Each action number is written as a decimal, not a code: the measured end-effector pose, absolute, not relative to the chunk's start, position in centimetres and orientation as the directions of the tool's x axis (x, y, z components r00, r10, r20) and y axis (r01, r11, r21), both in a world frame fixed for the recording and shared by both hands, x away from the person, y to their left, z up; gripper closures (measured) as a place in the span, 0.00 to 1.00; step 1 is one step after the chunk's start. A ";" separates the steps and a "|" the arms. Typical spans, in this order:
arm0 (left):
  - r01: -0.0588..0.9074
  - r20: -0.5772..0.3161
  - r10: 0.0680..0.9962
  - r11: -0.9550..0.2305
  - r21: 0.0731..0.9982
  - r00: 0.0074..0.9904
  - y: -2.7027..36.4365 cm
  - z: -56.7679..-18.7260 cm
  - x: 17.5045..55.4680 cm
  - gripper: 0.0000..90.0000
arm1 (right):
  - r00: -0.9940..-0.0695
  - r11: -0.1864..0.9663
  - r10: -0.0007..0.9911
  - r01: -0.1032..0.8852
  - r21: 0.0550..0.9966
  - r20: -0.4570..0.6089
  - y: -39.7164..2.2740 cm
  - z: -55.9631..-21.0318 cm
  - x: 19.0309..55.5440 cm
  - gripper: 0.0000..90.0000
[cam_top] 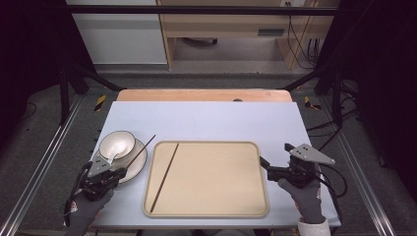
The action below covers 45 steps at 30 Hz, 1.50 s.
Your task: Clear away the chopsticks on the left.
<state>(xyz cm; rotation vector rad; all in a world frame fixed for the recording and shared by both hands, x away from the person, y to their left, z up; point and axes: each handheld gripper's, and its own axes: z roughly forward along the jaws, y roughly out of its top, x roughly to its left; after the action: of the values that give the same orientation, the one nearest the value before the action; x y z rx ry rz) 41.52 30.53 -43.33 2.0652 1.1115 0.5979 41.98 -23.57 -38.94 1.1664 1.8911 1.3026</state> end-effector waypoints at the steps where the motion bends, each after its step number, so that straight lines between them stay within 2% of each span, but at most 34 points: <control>1: 0.523 0.061 0.849 -0.378 0.764 0.525 30.2 -43.2 41.4 0.94 | -0.466 0.153 0.885 0.341 0.928 0.025 -23.6 -39.0 42.0 0.04; 25: 0.504 0.026 0.863 -0.319 0.803 0.505 24.1 -43.2 39.6 0.94 | -0.463 0.149 0.886 0.340 0.929 0.027 -23.5 -39.0 42.0 0.04; 45: 0.486 0.011 0.895 -0.253 0.837 0.446 19.9 -43.1 38.5 0.94 | -0.461 0.149 0.887 0.333 0.931 0.022 -23.5 -38.8 41.9 0.04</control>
<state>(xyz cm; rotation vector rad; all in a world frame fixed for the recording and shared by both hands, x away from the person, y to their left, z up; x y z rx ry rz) 38.55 19.88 -43.13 1.8943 1.1650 0.6435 41.85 -23.54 -38.84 1.1613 1.8787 1.3016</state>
